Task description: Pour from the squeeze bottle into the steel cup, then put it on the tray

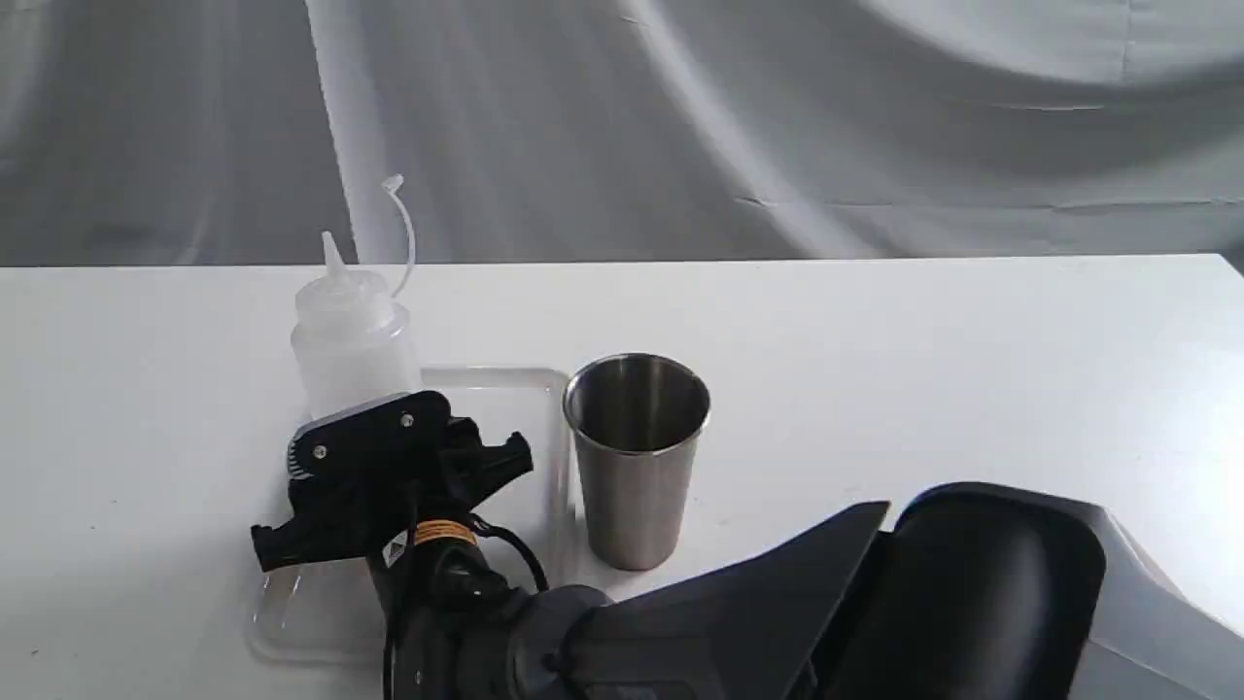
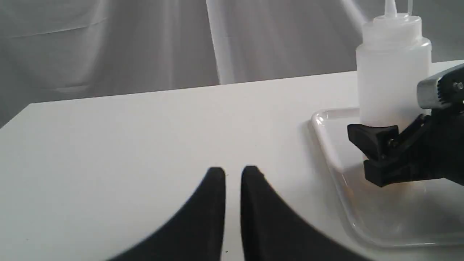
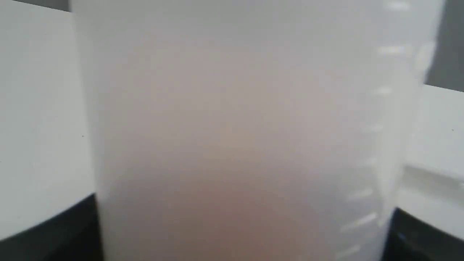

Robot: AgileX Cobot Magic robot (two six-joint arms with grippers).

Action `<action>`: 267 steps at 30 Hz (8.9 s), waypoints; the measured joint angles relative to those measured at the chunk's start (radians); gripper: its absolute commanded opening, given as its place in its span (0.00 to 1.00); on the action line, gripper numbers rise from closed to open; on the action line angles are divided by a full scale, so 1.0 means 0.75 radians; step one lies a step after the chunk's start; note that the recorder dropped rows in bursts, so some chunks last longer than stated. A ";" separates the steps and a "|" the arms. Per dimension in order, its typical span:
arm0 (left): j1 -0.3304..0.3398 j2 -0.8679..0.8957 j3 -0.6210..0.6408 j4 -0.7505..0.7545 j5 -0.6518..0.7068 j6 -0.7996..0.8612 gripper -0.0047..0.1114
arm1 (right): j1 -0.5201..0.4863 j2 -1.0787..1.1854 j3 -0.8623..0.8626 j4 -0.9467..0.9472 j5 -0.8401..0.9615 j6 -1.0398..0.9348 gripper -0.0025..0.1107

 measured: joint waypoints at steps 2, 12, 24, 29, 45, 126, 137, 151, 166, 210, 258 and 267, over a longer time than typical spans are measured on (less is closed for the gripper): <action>0.000 0.000 0.000 0.000 0.000 0.000 0.11 | 0.000 0.000 0.000 0.000 0.000 0.003 0.16; 0.000 0.000 0.000 0.000 0.000 0.000 0.11 | -0.001 0.000 0.000 -0.005 0.051 0.007 0.16; 0.000 0.000 0.000 0.000 0.000 0.000 0.11 | -0.001 0.000 -0.002 -0.005 0.056 0.007 0.17; 0.000 0.000 0.000 0.000 0.000 0.000 0.11 | -0.001 0.000 -0.002 -0.005 0.056 0.007 0.34; 0.000 0.000 0.000 0.000 0.000 0.000 0.11 | -0.001 0.000 -0.002 -0.008 0.131 0.008 0.70; 0.000 0.000 0.000 0.000 0.000 0.000 0.11 | 0.037 -0.249 0.252 0.043 0.127 -0.075 0.95; 0.000 0.000 0.000 0.000 0.000 0.000 0.11 | 0.078 -0.358 0.379 0.043 0.132 -0.103 0.95; 0.000 0.000 0.000 0.000 0.000 0.000 0.11 | 0.160 -0.645 0.697 0.052 0.112 -0.132 0.95; 0.000 0.000 0.000 0.000 0.000 0.000 0.11 | 0.272 -1.078 1.048 0.062 0.080 -0.141 0.95; 0.000 0.000 0.000 0.000 0.000 0.000 0.11 | 0.453 -1.919 1.388 -0.472 0.436 -0.141 0.45; 0.000 0.000 0.000 0.000 0.000 0.000 0.11 | 0.450 -2.109 2.186 -0.537 0.140 -0.109 0.02; 0.000 0.000 0.000 0.000 0.000 0.000 0.11 | 0.450 -2.272 2.189 -0.528 0.222 -0.108 0.02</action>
